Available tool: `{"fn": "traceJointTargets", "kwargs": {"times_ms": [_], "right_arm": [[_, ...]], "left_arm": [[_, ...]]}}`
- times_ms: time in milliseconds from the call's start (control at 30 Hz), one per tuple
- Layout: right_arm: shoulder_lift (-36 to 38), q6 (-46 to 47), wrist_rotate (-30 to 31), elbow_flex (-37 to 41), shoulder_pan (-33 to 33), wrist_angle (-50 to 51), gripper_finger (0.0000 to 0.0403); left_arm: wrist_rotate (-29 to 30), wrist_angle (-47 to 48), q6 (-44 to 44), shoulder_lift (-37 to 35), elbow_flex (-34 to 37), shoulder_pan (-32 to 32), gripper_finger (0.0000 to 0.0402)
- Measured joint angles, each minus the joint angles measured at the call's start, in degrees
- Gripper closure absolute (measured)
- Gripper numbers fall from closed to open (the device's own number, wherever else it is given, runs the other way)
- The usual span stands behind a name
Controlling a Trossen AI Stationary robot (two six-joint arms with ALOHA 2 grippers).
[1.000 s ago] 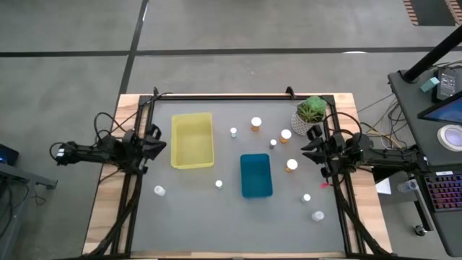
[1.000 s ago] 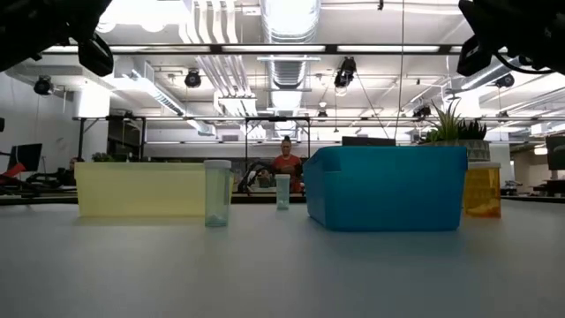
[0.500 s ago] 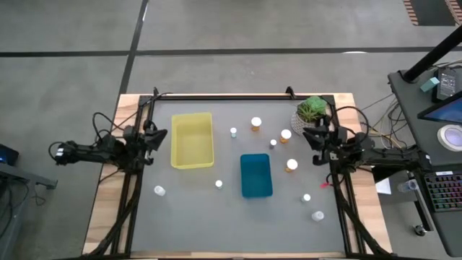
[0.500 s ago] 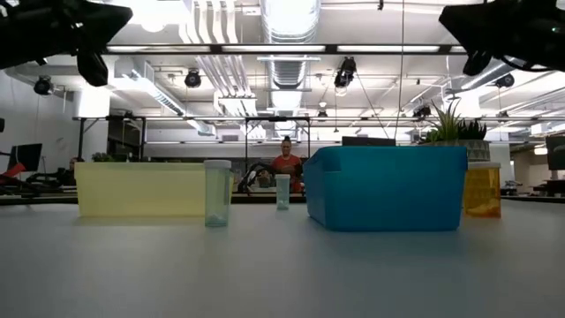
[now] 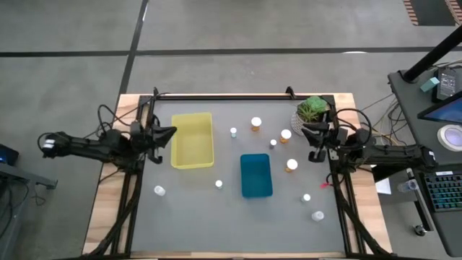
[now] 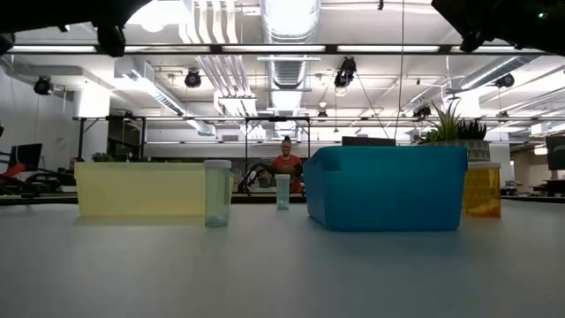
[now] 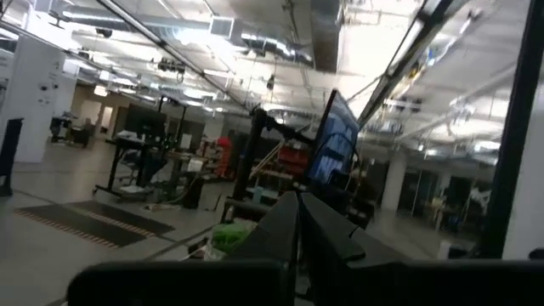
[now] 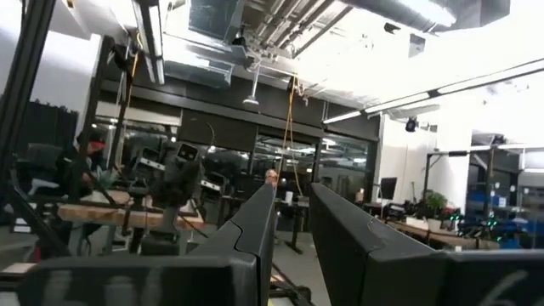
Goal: Pick and place medicine bottles into bin by pill shape (circle, oval)
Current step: Put the top light blue tablet bottle into the yellow bin
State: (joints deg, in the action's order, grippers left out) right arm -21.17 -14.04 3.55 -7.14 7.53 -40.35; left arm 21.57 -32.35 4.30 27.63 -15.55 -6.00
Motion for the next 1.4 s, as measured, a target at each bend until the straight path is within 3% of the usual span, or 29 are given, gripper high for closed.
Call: {"fn": "traceJointTargets", "kwargs": {"times_ms": [333, 767, 1167, 1400], "right_arm": [[0.1, -3.6, -1.0, 0.0, 0.0, -2.5, 0.0335], [0.1, -4.0, -0.9, -0.1, 0.0, -1.9, 0.0335], [0.1, -4.0, -0.5, -0.1, 0.0, -1.9, 0.0335], [0.1, -4.1, -0.5, -0.1, 0.0, -1.9, 0.0335]], "left_arm": [[0.2, 5.3, -0.6, 18.9, -14.6, 0.4, 0.0401], [-0.8, 31.3, -0.2, 41.8, -38.8, 3.7, 0.0401], [-9.4, 60.6, -1.6, 60.1, -60.2, 12.8, 0.0401], [-14.6, 64.0, -4.3, 69.7, -64.8, 18.9, 0.0401]]}}
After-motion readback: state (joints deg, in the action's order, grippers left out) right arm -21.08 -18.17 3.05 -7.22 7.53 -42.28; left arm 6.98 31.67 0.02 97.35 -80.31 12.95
